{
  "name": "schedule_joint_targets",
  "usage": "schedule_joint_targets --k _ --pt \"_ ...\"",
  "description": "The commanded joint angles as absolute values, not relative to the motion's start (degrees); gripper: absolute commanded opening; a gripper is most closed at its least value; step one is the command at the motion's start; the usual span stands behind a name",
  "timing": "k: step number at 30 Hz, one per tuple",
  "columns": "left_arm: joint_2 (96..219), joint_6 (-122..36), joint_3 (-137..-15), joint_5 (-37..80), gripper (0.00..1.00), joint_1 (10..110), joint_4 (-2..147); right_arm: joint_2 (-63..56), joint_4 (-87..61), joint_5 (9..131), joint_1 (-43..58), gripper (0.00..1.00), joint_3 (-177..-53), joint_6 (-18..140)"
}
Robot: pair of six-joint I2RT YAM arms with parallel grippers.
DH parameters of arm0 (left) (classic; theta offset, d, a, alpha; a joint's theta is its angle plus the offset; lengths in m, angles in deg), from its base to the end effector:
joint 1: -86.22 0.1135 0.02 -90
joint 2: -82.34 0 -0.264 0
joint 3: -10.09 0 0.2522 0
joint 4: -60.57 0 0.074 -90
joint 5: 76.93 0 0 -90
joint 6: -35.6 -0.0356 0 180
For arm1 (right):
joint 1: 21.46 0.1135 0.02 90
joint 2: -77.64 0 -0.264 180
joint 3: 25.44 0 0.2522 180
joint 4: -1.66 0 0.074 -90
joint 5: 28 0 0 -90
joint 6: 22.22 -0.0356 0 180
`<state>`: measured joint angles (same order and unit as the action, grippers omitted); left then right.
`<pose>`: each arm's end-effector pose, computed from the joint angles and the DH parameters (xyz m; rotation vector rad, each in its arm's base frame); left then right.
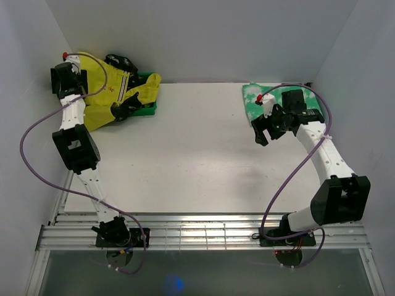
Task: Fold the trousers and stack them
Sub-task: Grab the trousers from the pile
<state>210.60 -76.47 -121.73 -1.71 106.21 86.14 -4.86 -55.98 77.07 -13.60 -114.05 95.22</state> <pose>0.5003 0.1917 0.2958 -0.1391 2.0094 0.7285 0.2996 0.0507 0.3172 -0.8447 2.2843 0.1728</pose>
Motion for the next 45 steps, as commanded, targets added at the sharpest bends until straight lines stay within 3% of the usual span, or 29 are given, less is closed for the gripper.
schedule_joint_targets --k 1,7,18,21,24,25,29,45 --pt "212.93 -79.28 -125.13 -0.82 0.96 107.84 83.73 -4.54 -57.28 75.89 -13.64 0.9 -114.0 95.29" --pt "215.22 -78.48 -125.57 7.26 0.95 107.93 84.0 -6.65 -59.82 74.4 -13.64 0.9 -117.51 95.37" --pt "223.13 -75.07 -130.92 7.8 0.89 107.93 77.14 -9.72 -64.66 73.08 -13.64 0.9 -123.58 94.85" --pt "225.42 -72.34 -134.97 10.07 0.76 107.93 78.46 -10.34 -66.24 72.55 -13.72 0.9 -124.98 94.76" --pt "225.07 -70.32 -136.2 11.75 0.49 107.93 77.85 -10.43 -66.69 72.37 -13.64 0.9 -125.6 94.67" --pt "224.55 -69.96 -136.38 12.1 0.31 107.84 77.59 -10.34 -66.6 72.29 -13.55 0.9 -125.6 94.58" --pt "220.33 -68.03 -136.65 15.17 0.0 107.75 75.13 -9.03 -65.46 72.72 -13.55 0.9 -124.37 94.06" --pt "195.19 -40.02 -138.75 38.73 0.0 105.38 66.08 -8.5 -64.49 78.43 -13.55 0.9 -126.21 92.65"
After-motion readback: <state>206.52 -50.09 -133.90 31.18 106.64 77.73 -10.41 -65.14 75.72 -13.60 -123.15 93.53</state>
